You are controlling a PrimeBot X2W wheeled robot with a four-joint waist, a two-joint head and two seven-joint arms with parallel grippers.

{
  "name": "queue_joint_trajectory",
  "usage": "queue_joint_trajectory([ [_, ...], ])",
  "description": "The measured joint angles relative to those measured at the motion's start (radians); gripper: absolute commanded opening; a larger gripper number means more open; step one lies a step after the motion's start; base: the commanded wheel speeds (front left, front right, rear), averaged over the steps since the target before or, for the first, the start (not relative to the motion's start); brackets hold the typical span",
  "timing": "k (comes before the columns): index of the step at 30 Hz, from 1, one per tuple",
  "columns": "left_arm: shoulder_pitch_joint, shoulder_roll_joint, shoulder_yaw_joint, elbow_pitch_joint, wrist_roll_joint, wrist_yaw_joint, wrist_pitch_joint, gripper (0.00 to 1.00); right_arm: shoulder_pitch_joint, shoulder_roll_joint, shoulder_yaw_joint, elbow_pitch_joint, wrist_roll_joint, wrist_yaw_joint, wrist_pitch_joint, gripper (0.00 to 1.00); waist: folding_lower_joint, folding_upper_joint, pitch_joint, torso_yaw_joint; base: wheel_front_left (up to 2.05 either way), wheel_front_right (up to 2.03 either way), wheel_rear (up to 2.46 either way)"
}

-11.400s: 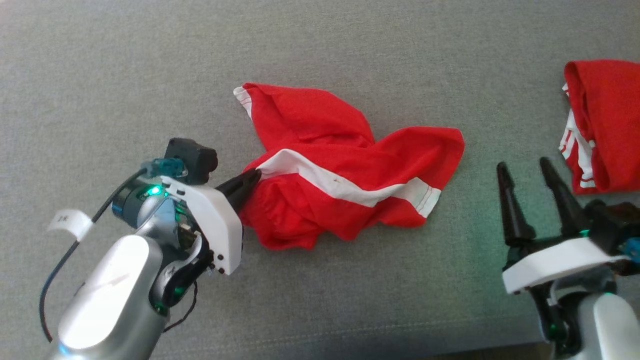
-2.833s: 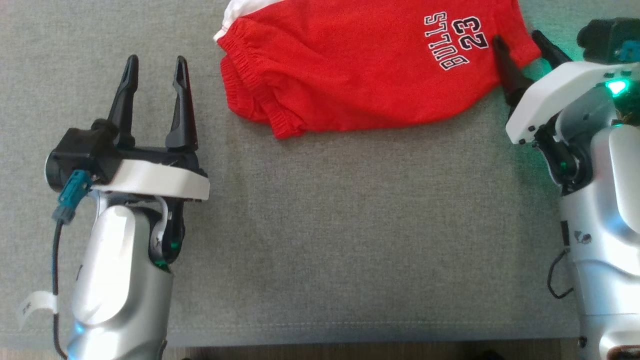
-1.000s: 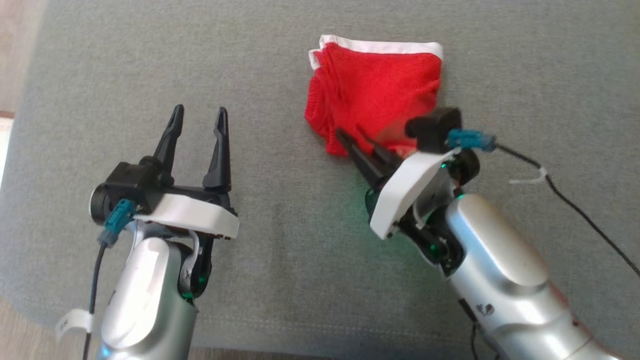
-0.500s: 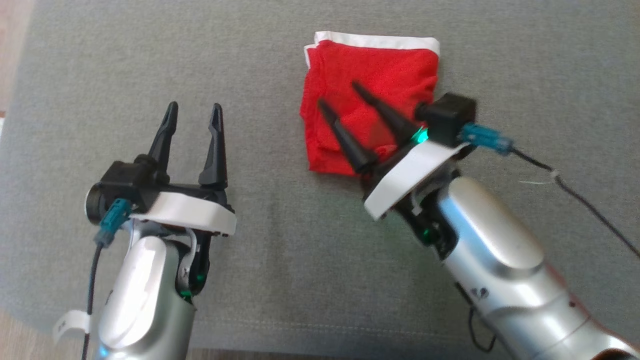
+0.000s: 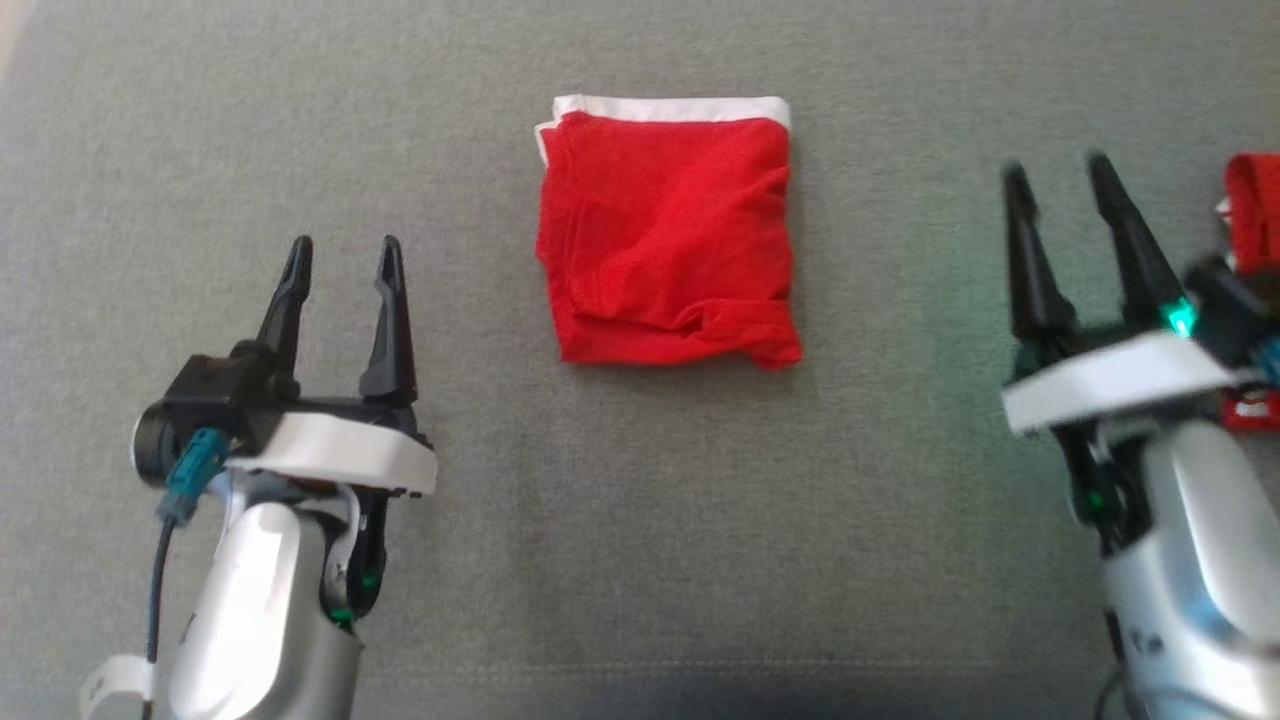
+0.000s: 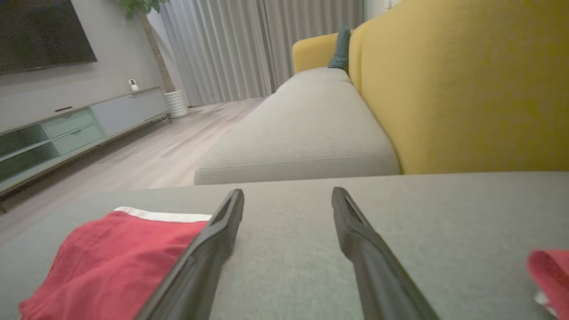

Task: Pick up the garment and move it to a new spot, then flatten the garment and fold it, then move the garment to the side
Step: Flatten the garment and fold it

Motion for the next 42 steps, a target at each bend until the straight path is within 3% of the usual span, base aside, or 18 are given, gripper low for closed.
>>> queue_joint_trajectory([
  [10,0.059,0.012,0.001,-0.002,0.007,0.002,0.0,1.0,0.155,0.049,-0.074,-0.15,-0.038,0.0,0.07,1.0,0.0,0.0,-0.066,-0.035,0.0,0.0,0.0],
  [27,0.216,0.044,-0.003,-0.027,0.006,0.026,0.034,1.0,0.371,0.079,-0.122,-0.263,-0.09,0.0,0.152,1.0,-0.0001,0.0,-0.213,-0.055,0.0,0.0,0.0],
  [42,0.252,0.056,-0.002,-0.054,-0.005,0.045,0.045,1.0,0.406,0.085,-0.119,-0.304,-0.093,0.0,0.19,1.0,0.0,0.0,-0.239,-0.055,0.0,0.0,0.0],
])
